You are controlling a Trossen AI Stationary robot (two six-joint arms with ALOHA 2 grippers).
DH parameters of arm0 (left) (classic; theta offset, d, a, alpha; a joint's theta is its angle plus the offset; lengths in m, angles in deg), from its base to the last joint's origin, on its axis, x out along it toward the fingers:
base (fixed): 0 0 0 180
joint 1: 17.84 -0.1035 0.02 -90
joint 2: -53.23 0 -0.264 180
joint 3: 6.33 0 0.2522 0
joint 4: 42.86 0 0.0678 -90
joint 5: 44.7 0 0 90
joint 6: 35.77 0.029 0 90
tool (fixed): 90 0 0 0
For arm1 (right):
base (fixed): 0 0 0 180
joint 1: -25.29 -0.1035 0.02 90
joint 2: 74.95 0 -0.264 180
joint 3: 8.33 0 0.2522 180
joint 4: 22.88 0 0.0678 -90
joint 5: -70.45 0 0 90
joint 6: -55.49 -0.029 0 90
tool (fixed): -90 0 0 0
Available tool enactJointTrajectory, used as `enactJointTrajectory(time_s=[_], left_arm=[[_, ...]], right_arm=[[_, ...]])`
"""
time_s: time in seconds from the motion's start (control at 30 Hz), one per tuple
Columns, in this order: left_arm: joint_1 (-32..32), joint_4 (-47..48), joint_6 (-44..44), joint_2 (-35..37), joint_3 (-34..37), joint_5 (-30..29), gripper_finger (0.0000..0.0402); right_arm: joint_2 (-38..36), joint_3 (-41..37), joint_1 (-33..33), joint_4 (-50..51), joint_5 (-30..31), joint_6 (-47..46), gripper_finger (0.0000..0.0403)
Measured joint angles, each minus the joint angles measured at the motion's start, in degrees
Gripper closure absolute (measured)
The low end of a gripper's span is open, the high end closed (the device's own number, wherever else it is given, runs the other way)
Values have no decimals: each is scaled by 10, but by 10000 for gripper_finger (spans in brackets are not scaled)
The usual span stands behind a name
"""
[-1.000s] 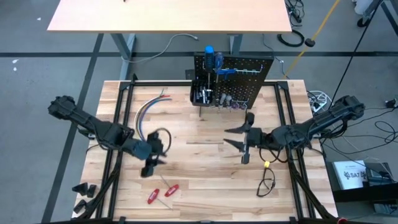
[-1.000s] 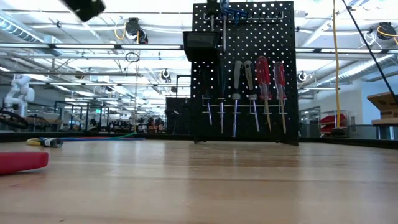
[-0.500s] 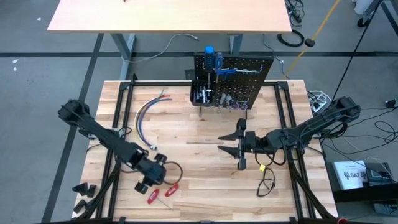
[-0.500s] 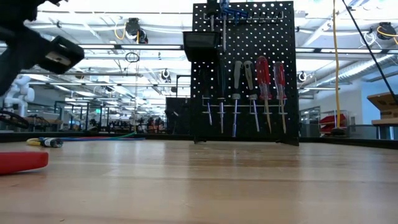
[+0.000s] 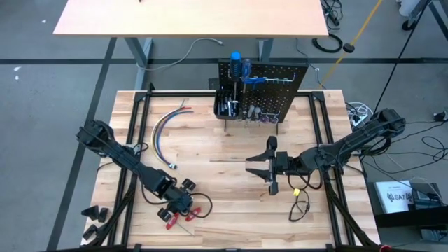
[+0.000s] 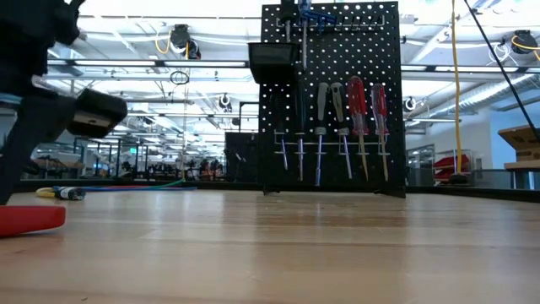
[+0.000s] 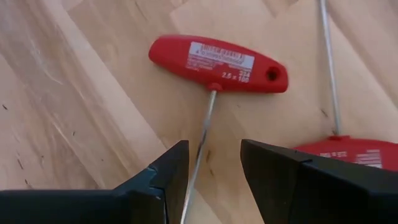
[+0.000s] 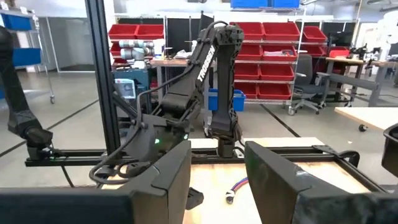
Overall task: Hang tools onto peg board
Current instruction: Hang the top red allen wrench on the peg board
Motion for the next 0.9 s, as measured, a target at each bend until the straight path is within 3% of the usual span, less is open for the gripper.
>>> enactJointTrajectory(time_s=[0.4, 0.73, 0.9], left_arm=[[-1, -1, 30, -26, -2, -12, 262], [-15, 0, 31, -26, -2, -22, 389], [-31, 15, 31, -7, -8, -28, 395]], right_arm=[[0, 0, 0, 1, 2, 4, 261], [-1, 0, 0, 1, 2, 4, 261], [-32, 0, -6, 8, 2, 4, 261]])
